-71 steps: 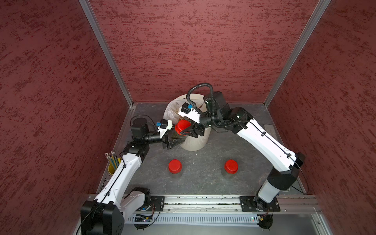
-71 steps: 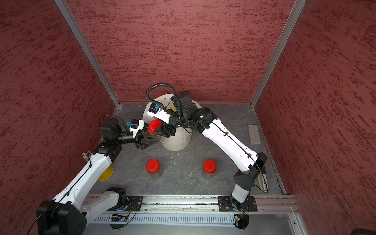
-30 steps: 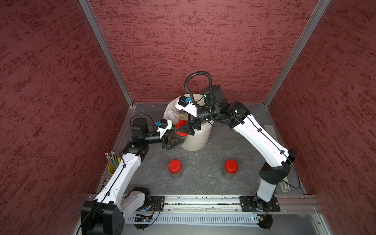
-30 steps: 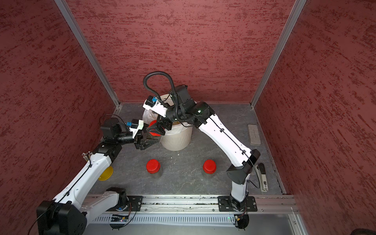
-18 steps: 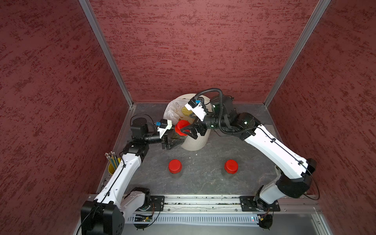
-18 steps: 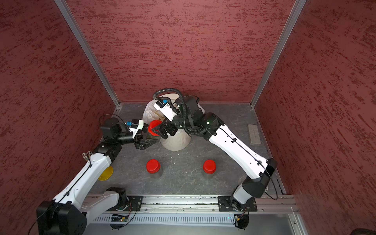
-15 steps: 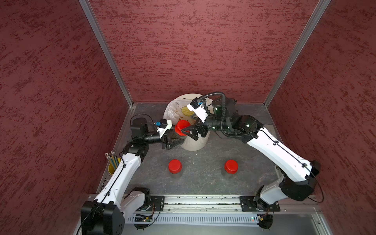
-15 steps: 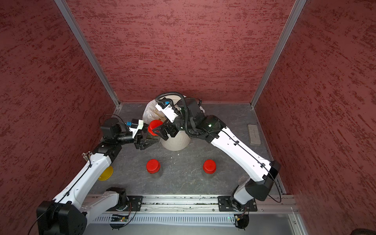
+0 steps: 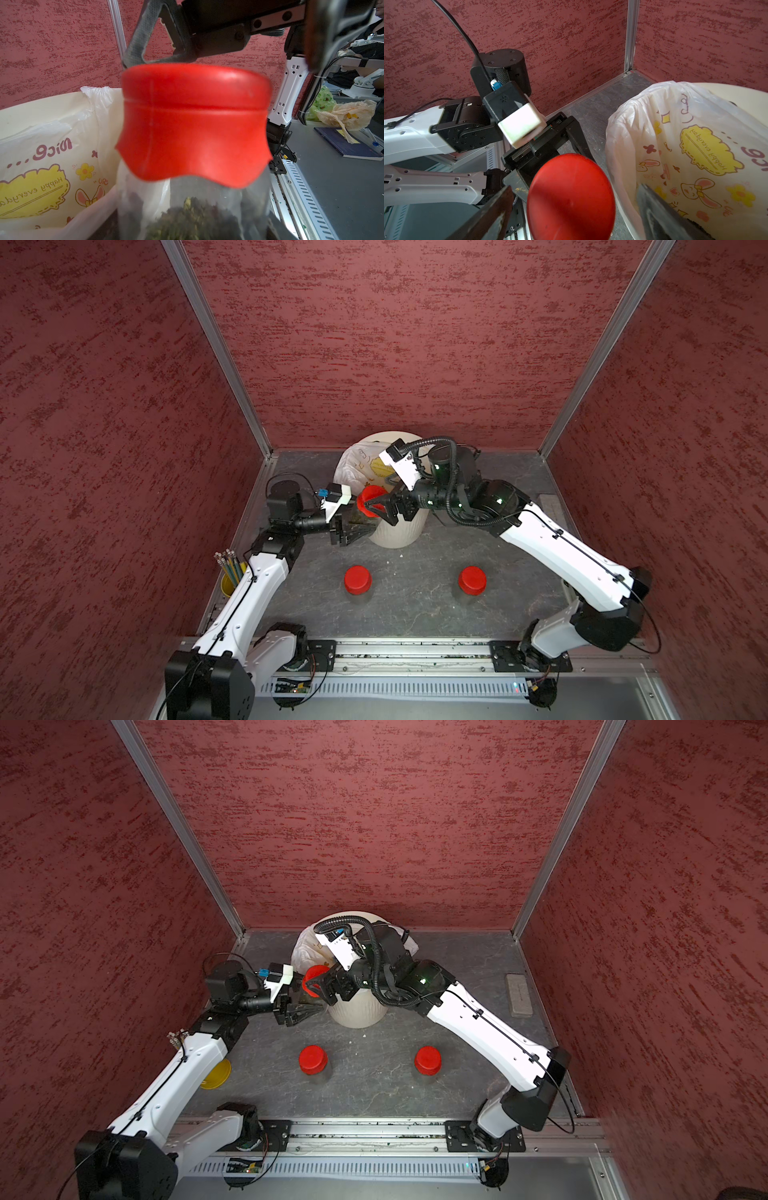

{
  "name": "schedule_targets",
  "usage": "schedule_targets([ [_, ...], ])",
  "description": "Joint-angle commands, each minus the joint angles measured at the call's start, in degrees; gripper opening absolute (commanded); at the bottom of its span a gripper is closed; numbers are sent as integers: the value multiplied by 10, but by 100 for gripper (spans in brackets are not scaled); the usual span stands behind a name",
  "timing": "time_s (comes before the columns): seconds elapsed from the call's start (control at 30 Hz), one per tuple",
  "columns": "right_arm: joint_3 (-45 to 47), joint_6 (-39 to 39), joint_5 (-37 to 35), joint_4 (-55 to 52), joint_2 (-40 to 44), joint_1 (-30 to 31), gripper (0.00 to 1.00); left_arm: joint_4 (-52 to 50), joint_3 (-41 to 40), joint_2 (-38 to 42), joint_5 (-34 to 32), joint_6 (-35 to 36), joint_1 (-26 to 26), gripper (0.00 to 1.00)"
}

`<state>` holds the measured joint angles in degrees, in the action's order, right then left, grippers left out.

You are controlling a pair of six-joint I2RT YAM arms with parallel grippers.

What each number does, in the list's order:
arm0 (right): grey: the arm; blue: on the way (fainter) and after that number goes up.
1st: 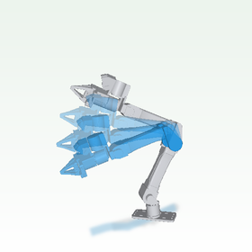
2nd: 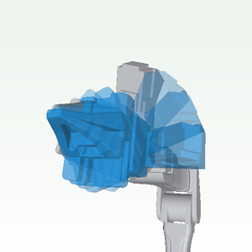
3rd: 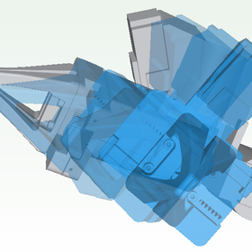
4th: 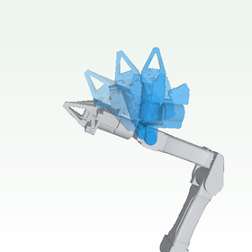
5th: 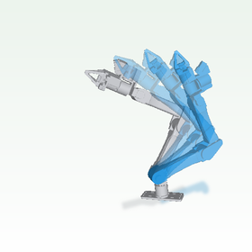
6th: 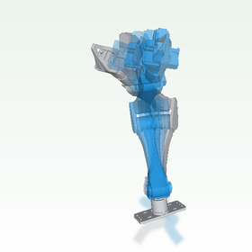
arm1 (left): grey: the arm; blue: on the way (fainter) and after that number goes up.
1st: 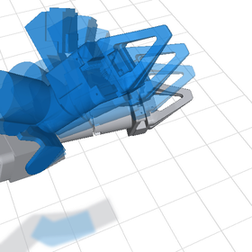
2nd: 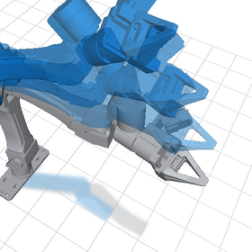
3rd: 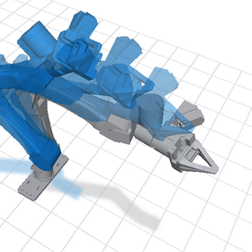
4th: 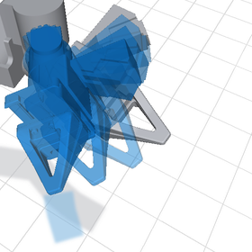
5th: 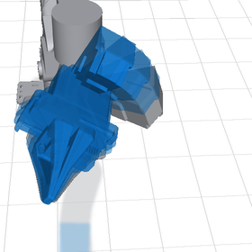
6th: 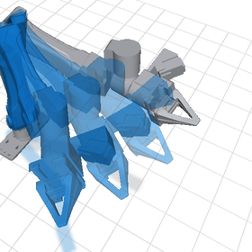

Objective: Empty moldy tea leaves from jars
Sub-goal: Unscrew the lid from the jar.

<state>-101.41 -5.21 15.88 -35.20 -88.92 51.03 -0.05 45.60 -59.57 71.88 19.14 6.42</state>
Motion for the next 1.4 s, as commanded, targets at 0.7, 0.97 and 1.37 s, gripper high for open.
schedule_targets([
  [0.7,-19,-7,-12,-9,-18,7,81,-2,7,11,2,8,-2,65],
  [0.97,-22,2,-1,-14,-21,7,75,-1,7,13,3,8,-2,65],
  [1.37,-13,27,14,-14,-24,7,61,-1,7,13,2,8,-2,65],
])
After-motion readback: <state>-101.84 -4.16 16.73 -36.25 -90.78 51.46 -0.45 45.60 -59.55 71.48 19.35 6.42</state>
